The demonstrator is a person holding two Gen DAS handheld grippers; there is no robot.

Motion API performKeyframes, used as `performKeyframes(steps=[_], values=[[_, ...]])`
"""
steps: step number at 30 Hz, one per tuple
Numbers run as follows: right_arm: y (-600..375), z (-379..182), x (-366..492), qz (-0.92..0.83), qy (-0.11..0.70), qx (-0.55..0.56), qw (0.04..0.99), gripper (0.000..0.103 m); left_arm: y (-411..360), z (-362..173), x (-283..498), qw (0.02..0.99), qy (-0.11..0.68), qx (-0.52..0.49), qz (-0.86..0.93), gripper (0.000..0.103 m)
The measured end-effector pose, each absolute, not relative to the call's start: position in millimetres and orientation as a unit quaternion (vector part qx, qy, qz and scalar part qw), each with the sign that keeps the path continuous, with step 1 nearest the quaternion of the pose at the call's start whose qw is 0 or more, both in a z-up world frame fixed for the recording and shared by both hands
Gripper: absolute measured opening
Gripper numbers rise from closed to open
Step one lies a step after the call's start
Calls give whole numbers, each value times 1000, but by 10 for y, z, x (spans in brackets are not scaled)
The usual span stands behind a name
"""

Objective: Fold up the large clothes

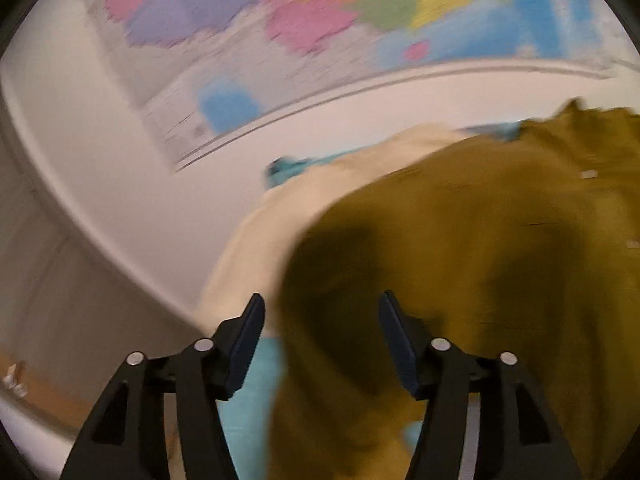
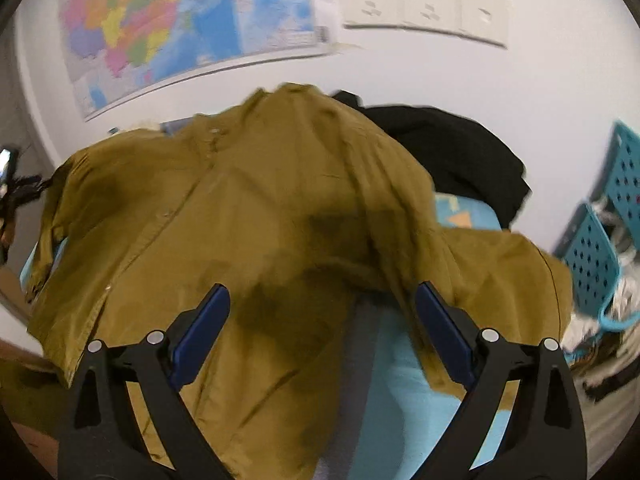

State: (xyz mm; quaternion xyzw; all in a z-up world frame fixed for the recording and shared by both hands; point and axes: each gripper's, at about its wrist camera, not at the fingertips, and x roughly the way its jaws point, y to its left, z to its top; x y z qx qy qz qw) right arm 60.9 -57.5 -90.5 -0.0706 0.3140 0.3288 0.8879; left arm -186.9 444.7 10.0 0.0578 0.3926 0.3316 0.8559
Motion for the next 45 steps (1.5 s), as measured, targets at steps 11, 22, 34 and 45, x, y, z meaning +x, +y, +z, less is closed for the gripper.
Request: performKeyframes(steps=[11, 22, 34, 45], values=[[-1020, -1477, 987, 202, 345, -157, 903, 86, 3244, 241, -1561, 929, 323, 81, 163, 73], [-1493, -469, 1123, 221, 327, -94, 914, 12, 2751, -17, -1115, 928, 352, 85, 88, 73], [-190, 442, 561, 442, 398, -186, 782, 22, 2293, -44, -753, 939, 338, 67, -23, 76], [601, 227, 263, 524, 389, -139, 745, 65, 2074, -284, -725, 912, 371, -14, -174, 79]])
